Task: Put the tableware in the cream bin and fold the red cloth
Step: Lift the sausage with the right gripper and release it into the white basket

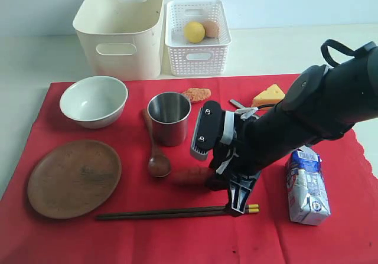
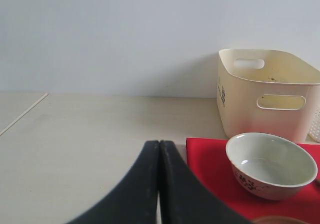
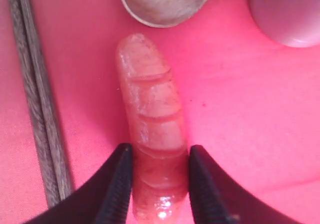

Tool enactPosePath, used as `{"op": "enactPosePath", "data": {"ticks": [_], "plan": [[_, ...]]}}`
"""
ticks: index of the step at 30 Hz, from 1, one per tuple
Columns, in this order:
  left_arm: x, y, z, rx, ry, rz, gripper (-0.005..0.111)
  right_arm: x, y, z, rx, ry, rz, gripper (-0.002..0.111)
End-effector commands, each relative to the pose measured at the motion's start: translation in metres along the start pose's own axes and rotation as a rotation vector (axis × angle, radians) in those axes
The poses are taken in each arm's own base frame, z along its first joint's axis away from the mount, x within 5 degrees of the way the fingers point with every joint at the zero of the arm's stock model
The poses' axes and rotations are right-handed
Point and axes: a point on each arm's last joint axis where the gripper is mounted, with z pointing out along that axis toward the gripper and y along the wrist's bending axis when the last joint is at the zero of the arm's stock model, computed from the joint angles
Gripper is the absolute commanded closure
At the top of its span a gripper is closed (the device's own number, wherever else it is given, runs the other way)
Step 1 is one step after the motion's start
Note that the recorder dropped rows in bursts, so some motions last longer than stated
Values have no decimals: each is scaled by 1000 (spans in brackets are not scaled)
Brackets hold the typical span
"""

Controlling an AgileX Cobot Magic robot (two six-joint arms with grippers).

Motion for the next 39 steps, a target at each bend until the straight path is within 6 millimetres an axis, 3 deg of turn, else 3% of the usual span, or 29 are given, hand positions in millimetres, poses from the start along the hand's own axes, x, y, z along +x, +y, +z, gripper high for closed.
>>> {"op": "enactPosePath", "data": {"ticks": [1, 9, 18, 22, 31, 39], "plan": [[-1, 0, 0, -2, -7, -5, 107, 1, 1, 0, -3, 13, -43, 108], [-1, 0, 0, -2, -7, -5, 107, -2, 2, -6, 3, 6, -70, 108], [-1, 0, 0, -2, -7, -5, 107, -25, 10, -54, 43, -128, -69, 108], [-1, 0, 0, -2, -7, -5, 107, -29, 10, -63, 78, -161, -39, 108], [-1, 0, 0, -2, -7, -5, 107, -31, -27, -74, 459, -256, 316, 108], [-1, 0, 0, -2, -7, -5, 107, -47, -53, -88, 632, -307, 395, 108]]}}
